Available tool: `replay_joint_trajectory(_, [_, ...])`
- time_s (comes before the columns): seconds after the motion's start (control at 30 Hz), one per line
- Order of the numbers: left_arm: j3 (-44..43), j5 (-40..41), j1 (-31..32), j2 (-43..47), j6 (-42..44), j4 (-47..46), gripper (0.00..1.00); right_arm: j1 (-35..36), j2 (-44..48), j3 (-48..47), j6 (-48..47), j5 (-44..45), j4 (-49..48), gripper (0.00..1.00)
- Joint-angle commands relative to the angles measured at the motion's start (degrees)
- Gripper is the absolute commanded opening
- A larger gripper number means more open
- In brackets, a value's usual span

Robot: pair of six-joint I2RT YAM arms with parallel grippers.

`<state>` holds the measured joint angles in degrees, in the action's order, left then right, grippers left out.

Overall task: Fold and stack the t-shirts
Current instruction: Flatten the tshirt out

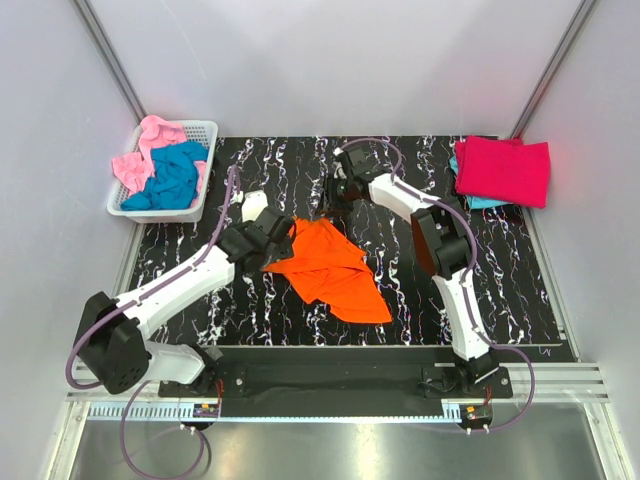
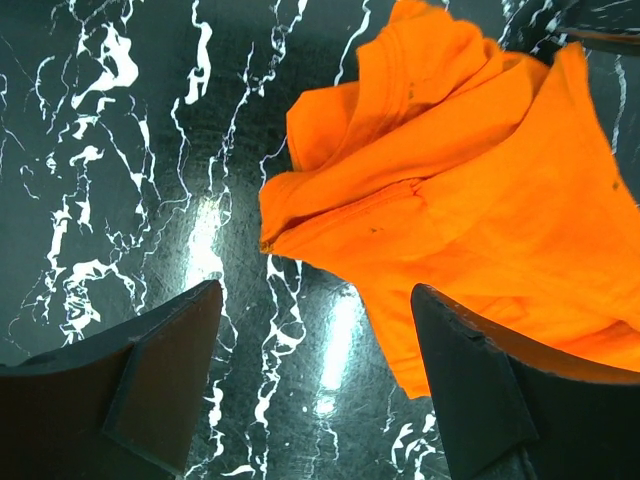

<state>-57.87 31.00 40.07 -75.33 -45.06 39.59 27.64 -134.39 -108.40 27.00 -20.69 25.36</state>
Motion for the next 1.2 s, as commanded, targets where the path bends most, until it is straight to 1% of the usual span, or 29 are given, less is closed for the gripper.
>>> replay_joint_trajectory(0.0, [0.91,-1.3,-0.52,2.12,1.02,-2.42,0.81,1.63,-0.7,-1.73,0.33,-1.02,0.91,0.44])
replay_joint_trajectory(0.1, [1.44,-1.3,-0.7,2.55,1.2,-2.59,0.81,2.15,-0.79,-1.46,0.51,0.38,1.44,0.46])
replay_joint_trajectory(0.3, [2.76,-1.3,-1.14,3.79,1.38,-2.77,0.81,2.86,-0.53,-2.43,-0.28,6.09,4.42,0.47])
replay_joint_trajectory(0.4, [3.2,-1.38,-1.31,4.14,1.46,-2.77,0.81,3.56,0.61,-2.52,-1.16,12.22,6.01,0.47])
replay_joint_trajectory(0.5, [3.46,-1.3,-1.4,4.23,1.73,-2.94,0.81,4.09,1.5,-3.13,-2.13,15.75,7.85,0.47])
replay_joint_trajectory(0.8, [3.9,-1.3,-1.58,4.4,1.82,-3.12,0.81,4.44,-0.52,-5.68,-3.01,16.82,11.37,0.46])
replay_joint_trajectory(0.87, [3.99,-1.12,-1.58,4.49,1.99,-3.03,0.81,4.44,-1.22,-6.12,-3.1,16.47,11.98,0.37])
replay_joint_trajectory(0.9, [3.99,-1.12,-1.67,4.49,1.99,-3.03,0.81,4.44,-1.31,-6.21,-3.27,16.38,12.08,0.29])
replay_joint_trajectory(0.93, [4.25,-1.12,-1.67,4.58,2.08,-3.12,0.81,4.44,-1.4,-6.38,-3.27,16.21,12.16,0.14])
replay_joint_trajectory(0.97, [4.17,-1.12,-1.75,4.58,2.17,-3.12,0.81,4.44,-1.4,-6.39,-3.36,16.29,12.34,0.04])
replay_joint_trajectory(1.0, [4.17,-1.12,-1.75,4.49,2.17,-3.03,0.81,4.44,-1.4,-6.39,-3.27,16.47,12.43,0.0])
replay_joint_trajectory(1.17, [4.17,-1.21,-1.84,4.4,2.34,-3.12,0.81,4.44,0.79,-5.95,-3.54,19.54,13.3,0.0])
